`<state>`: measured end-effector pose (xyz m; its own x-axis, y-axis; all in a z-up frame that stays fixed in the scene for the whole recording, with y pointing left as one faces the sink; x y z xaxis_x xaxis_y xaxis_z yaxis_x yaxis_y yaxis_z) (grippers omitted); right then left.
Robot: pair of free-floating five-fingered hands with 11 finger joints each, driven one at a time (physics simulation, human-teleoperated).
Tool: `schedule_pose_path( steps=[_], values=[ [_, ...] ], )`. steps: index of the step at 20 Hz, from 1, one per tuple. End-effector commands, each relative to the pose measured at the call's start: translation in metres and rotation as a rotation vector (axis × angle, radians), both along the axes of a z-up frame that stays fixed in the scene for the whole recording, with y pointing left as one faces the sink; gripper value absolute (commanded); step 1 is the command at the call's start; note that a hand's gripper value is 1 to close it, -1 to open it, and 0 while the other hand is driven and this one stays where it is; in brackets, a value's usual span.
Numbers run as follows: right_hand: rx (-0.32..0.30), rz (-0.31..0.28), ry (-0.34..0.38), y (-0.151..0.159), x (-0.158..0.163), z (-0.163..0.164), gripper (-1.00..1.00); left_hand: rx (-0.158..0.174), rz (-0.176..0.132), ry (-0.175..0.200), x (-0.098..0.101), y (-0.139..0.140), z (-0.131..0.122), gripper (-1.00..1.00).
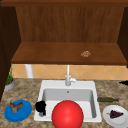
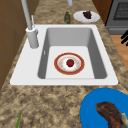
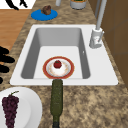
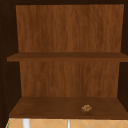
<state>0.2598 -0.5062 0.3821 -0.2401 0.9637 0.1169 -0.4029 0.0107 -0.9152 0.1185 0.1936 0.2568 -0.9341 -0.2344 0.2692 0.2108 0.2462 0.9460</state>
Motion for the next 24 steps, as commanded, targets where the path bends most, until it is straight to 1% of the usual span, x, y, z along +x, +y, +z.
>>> schedule_pose_path(
  steps=[1,3,6,12,16,24],
  values=[
    [0.012,0.002,0.003,-0.027,0.012,-0.009,-1.00,0.000,0.000,0.000,0.000,0.000,0.000,0.00],
    [0.027,0.000,0.015,-0.041,0.014,-0.006,-1.00,0.000,0.000,0.000,0.000,0.000,0.000,0.00],
    [0.027,0.001,0.046,-0.061,0.012,0.007,-1.00,0.000,0.000,0.000,0.000,0.000,0.000,0.00],
    [0.032,0.002,0.097,-0.095,0.009,0.041,-1.00,0.000,0.000,0.000,0.000,0.000,0.000,0.00],
    [0.035,0.002,0.106,-0.112,0.007,0.066,-1.00,0.000,0.000,0.000,0.000,0.000,0.000,0.00],
    [0.024,-0.006,0.100,-0.117,-0.041,0.122,-1.00,0.000,0.000,0.000,0.000,0.000,0.000,0.00]
  ],
)
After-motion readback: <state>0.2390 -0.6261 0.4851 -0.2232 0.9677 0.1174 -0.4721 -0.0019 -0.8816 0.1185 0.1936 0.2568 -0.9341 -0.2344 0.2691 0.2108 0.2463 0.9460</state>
